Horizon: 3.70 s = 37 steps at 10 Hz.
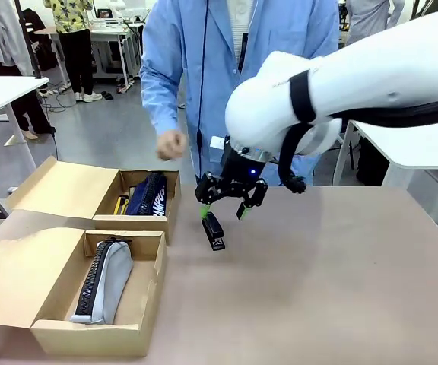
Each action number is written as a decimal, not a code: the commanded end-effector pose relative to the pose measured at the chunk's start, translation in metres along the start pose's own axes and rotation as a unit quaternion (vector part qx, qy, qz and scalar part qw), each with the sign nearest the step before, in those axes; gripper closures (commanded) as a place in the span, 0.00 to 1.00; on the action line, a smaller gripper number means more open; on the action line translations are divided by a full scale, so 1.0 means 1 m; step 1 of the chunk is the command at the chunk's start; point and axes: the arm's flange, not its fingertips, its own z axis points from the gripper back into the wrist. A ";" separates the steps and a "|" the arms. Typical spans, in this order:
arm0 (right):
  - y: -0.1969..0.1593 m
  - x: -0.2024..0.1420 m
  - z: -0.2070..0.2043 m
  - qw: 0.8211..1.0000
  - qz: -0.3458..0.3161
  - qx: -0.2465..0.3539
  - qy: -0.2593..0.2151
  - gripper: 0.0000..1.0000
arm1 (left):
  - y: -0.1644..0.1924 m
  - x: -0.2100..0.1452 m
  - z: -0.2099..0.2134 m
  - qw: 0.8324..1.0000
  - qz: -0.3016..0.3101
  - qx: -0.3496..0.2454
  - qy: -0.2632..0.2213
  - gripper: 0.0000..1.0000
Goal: Place items inside the box.
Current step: Pick up a Pencil pouch or Stapler and place it inside the Mailer Box closest to the robot.
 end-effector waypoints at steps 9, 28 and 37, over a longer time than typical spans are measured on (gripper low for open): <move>0.009 0.065 -0.097 0.994 -0.033 -0.102 0.002 0.60 | -0.002 0.000 0.000 1.000 -0.009 -0.009 -0.006 0.00; -0.033 -0.235 0.106 0.982 -0.119 0.136 0.057 1.00 | -0.002 0.000 0.000 1.000 -0.009 -0.009 -0.006 0.00; 0.069 -0.138 0.046 0.990 -0.113 0.060 0.055 1.00 | -0.002 0.000 0.000 1.000 -0.009 -0.009 -0.006 0.00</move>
